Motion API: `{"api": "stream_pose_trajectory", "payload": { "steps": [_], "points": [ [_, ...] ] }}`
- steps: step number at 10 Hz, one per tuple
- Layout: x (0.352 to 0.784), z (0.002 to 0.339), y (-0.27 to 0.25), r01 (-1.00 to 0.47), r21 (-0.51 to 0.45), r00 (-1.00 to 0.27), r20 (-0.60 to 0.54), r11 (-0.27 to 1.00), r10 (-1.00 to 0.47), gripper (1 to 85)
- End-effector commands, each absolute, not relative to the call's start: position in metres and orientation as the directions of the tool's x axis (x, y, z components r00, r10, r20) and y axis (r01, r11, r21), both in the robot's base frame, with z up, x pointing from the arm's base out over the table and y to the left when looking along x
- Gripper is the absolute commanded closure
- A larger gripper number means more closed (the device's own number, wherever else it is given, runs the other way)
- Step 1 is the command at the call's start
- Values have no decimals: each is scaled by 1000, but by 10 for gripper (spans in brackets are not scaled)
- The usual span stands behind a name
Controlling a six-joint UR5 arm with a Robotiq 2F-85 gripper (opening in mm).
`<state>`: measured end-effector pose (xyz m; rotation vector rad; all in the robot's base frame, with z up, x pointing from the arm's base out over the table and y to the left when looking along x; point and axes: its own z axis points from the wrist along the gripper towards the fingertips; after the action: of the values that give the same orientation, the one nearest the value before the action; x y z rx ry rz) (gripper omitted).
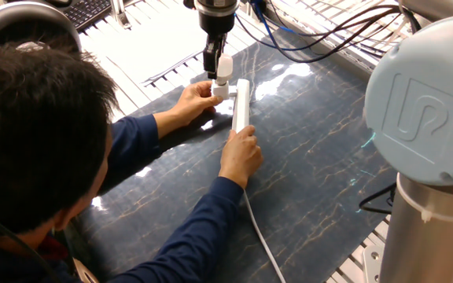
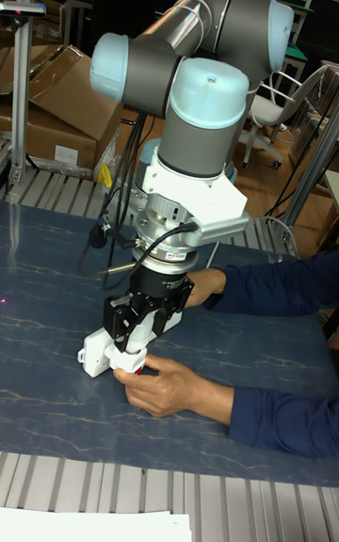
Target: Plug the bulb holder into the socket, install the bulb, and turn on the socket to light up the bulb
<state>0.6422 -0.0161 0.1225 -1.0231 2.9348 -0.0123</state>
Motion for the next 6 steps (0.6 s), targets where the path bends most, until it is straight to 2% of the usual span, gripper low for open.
{"api": "stream_pose_trajectory", "payload": {
  "steps": [1, 6],
  "points": [
    [640, 123, -14, -698, -9, -716, -40, 716, -697, 237],
    [634, 119, -12, -714, 9, -699, -59, 700, -712, 247]
  ]
}}
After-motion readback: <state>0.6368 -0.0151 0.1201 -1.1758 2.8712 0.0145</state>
